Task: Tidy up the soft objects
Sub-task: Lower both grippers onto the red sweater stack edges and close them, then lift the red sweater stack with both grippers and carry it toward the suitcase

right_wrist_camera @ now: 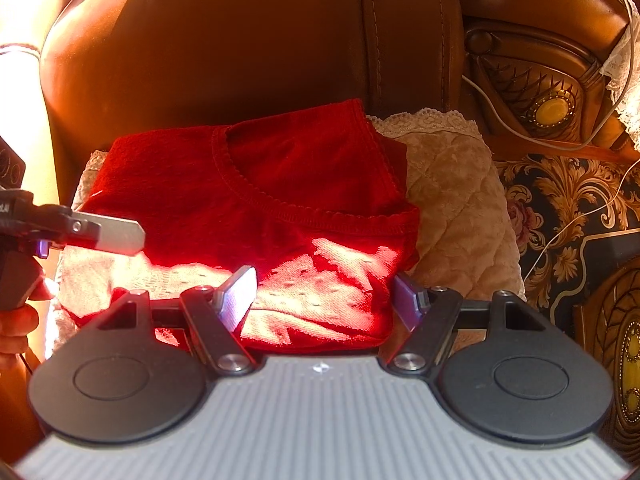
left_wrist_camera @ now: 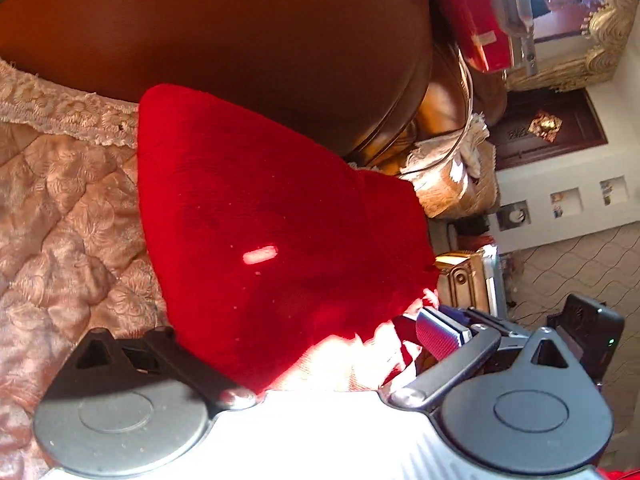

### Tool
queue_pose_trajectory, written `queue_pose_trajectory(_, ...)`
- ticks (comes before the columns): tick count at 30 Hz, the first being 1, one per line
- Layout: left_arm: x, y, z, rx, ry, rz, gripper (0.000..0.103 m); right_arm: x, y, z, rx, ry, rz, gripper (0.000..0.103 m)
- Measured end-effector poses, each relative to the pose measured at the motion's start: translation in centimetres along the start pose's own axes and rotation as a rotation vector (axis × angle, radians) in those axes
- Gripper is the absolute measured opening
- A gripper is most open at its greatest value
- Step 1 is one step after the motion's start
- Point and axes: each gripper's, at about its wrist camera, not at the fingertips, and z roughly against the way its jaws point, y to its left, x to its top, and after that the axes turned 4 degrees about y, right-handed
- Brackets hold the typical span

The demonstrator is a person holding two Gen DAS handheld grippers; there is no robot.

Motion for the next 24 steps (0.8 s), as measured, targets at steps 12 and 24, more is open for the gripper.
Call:
queue_pose_trajectory(12,0.1,0.0,-1.9,0.148,-0.016,0.054,0.098,1.0,-4.3,0.6,0.260,0.009,-0.073,0.080)
queue_pose_trajectory(24,0.7,0.6,-2.4,0.106,0.006,0.067,0.102,2.6,-13.4,-5.2,0.684,0.183,-0.324,0.080)
